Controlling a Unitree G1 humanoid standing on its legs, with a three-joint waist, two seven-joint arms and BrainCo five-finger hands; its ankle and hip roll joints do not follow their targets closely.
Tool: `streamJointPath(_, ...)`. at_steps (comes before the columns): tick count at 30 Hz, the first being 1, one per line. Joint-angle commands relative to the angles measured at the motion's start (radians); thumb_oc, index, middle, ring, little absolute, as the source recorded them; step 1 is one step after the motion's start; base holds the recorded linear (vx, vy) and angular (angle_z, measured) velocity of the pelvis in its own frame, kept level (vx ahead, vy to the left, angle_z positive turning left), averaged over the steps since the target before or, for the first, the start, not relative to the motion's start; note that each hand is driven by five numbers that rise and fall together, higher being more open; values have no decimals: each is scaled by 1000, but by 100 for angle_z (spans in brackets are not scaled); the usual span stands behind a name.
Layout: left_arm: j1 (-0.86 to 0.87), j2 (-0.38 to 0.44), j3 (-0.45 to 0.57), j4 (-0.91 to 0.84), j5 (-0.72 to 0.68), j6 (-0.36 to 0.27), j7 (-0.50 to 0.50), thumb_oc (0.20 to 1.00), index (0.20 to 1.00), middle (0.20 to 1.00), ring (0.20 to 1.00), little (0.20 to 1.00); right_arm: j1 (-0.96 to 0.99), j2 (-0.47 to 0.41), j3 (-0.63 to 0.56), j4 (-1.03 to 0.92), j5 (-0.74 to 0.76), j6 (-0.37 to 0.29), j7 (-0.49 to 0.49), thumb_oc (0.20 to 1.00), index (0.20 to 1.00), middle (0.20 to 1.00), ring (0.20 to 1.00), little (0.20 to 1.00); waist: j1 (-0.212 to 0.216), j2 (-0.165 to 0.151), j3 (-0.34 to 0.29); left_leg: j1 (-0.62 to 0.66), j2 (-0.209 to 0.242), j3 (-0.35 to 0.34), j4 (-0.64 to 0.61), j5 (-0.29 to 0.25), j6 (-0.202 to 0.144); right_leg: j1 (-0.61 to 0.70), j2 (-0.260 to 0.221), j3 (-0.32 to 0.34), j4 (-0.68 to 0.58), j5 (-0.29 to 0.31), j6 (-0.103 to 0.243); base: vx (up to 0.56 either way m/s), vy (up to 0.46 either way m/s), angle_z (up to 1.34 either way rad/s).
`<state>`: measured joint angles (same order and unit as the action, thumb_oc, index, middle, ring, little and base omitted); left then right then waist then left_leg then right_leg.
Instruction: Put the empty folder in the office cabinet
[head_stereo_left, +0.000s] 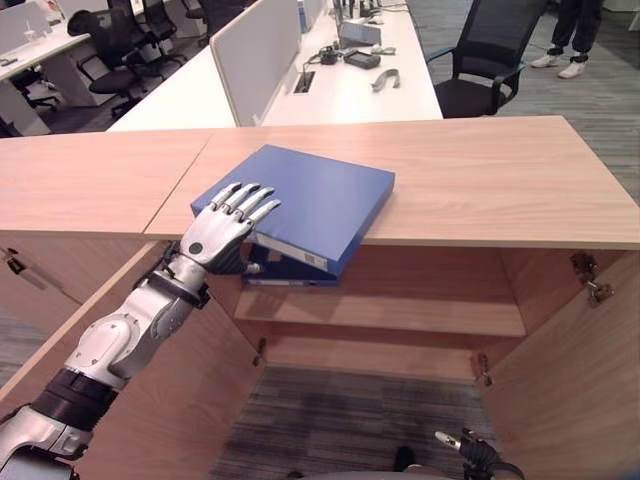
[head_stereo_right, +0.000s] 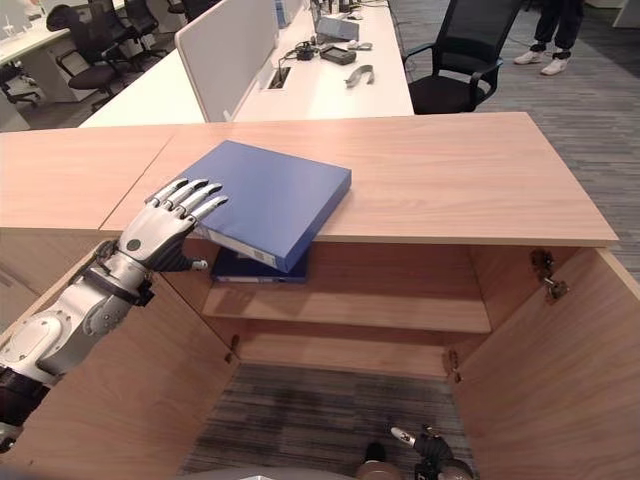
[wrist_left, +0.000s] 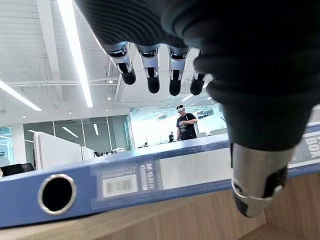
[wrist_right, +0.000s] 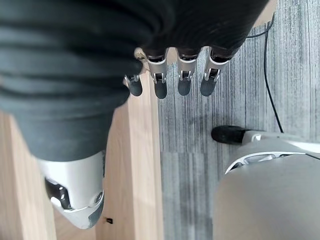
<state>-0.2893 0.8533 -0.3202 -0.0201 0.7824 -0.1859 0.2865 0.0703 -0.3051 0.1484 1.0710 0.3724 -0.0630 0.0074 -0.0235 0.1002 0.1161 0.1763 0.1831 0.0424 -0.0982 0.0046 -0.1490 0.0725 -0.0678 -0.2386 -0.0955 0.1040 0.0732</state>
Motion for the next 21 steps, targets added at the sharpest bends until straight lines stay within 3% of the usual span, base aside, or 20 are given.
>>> streamJointPath(1, -157, 14, -15, 45, 32, 30, 15, 1000, 1000, 1000, 1000, 1000, -60, -4, 4, 19, 10, -21, -3, 1000, 1000, 1000, 1000, 1000, -14, -36, 21, -13, 57, 57, 11, 51, -71, 109, -15, 13, 8, -146, 72, 5, 0, -9)
streamJointPath(21, -253, -83, -138, 160, 63, 55, -2, 1000, 1000, 1000, 1000, 1000, -63, 0, -3, 43, 23, -13, -20, 1000, 1000, 1000, 1000, 1000, -37, -43, 26, 1, 62, 69, 12, 46, -68, 122, -9, 22, 8, -151, 66, 0, 0, 0)
